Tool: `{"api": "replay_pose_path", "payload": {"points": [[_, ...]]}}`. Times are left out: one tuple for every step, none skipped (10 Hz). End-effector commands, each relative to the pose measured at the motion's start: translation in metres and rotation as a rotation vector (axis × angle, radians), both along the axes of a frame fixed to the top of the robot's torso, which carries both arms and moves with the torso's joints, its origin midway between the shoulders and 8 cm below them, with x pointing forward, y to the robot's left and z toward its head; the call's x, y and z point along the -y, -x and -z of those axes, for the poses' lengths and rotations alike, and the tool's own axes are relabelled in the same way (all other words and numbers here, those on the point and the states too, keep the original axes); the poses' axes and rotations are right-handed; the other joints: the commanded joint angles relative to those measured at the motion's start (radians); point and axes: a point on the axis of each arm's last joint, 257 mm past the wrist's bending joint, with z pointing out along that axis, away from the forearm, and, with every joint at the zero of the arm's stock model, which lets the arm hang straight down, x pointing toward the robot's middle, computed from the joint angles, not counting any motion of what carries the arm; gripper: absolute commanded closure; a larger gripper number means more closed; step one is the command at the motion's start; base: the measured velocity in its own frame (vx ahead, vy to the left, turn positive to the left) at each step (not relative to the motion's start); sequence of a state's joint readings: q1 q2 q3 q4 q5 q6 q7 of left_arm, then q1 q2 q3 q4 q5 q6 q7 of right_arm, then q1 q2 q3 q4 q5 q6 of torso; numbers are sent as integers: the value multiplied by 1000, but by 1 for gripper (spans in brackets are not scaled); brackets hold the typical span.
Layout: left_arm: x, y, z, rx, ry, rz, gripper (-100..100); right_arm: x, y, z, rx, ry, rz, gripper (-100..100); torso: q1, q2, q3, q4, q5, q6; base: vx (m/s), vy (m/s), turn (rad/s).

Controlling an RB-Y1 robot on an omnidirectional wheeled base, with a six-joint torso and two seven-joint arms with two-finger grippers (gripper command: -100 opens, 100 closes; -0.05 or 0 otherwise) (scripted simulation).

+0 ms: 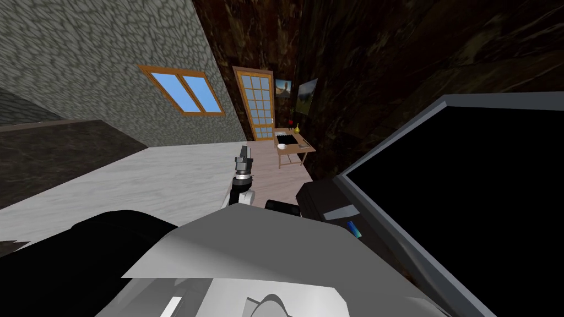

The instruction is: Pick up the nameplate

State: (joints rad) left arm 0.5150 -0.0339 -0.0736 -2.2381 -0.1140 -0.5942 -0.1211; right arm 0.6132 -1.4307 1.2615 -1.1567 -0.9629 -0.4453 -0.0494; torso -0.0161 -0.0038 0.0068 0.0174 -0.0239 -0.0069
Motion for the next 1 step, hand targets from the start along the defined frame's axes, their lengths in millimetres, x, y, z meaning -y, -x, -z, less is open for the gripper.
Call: {"api": "replay_pose_path", "payload": {"points": [[0,0,0,0,0,0,0,0,0,0,0,0,0,0,0,0,0,0,0,0,0,0,0]]}}
